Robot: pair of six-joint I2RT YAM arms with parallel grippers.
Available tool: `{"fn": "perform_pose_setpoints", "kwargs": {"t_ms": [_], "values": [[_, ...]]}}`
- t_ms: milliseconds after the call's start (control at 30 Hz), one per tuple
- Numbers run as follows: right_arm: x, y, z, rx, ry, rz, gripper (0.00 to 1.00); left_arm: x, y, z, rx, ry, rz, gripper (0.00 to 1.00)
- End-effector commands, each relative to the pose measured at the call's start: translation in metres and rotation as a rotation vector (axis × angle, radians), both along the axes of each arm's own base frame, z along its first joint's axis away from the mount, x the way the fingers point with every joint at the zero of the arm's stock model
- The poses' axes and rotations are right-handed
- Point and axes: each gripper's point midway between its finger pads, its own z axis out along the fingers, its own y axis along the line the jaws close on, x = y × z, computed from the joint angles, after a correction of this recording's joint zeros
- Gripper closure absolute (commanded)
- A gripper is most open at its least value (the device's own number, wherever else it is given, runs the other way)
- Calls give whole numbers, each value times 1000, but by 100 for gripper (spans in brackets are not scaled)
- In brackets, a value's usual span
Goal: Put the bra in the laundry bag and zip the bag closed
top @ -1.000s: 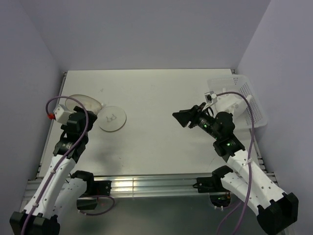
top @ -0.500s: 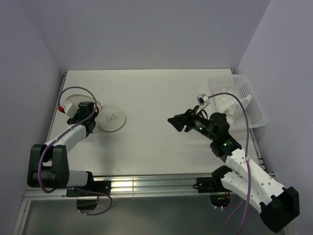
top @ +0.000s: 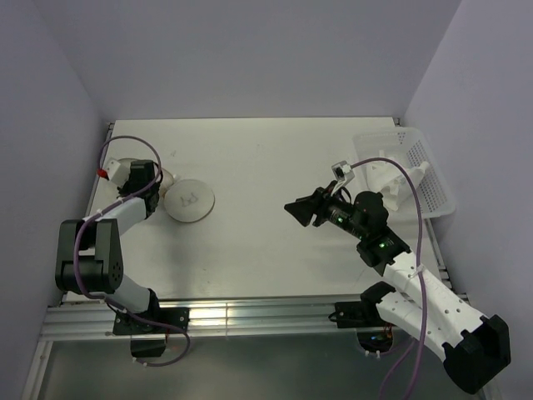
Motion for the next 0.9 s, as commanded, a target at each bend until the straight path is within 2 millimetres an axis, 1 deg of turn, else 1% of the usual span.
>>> {"fn": "perform_pose_setpoints", "kwargs": {"t_ms": [0, 67, 100, 200, 233, 267, 333, 367, 400, 433, 467, 500, 633, 667, 700, 733, 767, 800, 833, 867], "values": [[0, 1, 14, 1, -52, 4, 37, 15, 0, 15, -4, -37, -6, 67], [-1, 1, 14, 0, -52, 5, 37, 16, -2, 12, -12, -32, -13, 73], [-1, 0, 15, 0, -56, 2, 37, 16, -4, 10, -19, -28, -18, 77], [-2, -2, 17, -5, -61, -5, 37, 6, -5, -1, -40, 10, -6, 78], [-1, -3, 17, -6, -63, -9, 37, 5, -1, 3, -44, -8, 7, 77], [-2, -3, 18, -6, -66, -8, 37, 1, 6, 3, -46, -11, 26, 74], [-2, -4, 19, -4, -70, -12, 37, -4, 14, 11, -27, -34, 47, 64], [-2, -4, 19, -3, -71, -12, 37, -4, 17, 13, -25, -36, 53, 53], [-3, -4, 20, -2, -73, -9, 37, -3, 22, 16, -28, -39, 60, 50], [-4, -4, 20, 0, -73, -6, 37, -3, 23, 15, -31, -32, 58, 47], [-5, -3, 22, 5, -76, -4, 37, -3, 25, 13, -35, -21, 61, 47], [-6, -3, 21, 5, -74, -1, 37, -2, 31, 11, -45, -16, 82, 48], [-8, -4, 24, 6, -83, 1, 37, 7, 31, 7, -55, -11, 46, 57], [-8, -5, 24, 8, -86, 1, 37, 10, 30, 7, -52, -12, 29, 67], [-9, -4, 25, 9, -87, 3, 38, 16, 29, 6, -45, -9, 12, 70], [-9, -4, 26, 14, -90, 4, 37, 17, 27, 6, -51, -7, 2, 82], [-9, -3, 26, 16, -90, 10, 38, 17, 26, 4, -55, -3, -5, 90], [-9, -2, 25, 15, -88, 13, 38, 18, 24, 5, -57, -12, -17, 97], [-9, -2, 25, 18, -87, 16, 38, 18, 21, 5, -62, -17, -23, 100], [-8, 0, 24, 19, -81, 25, 38, 15, 17, 7, -61, -24, -32, 100]]}}
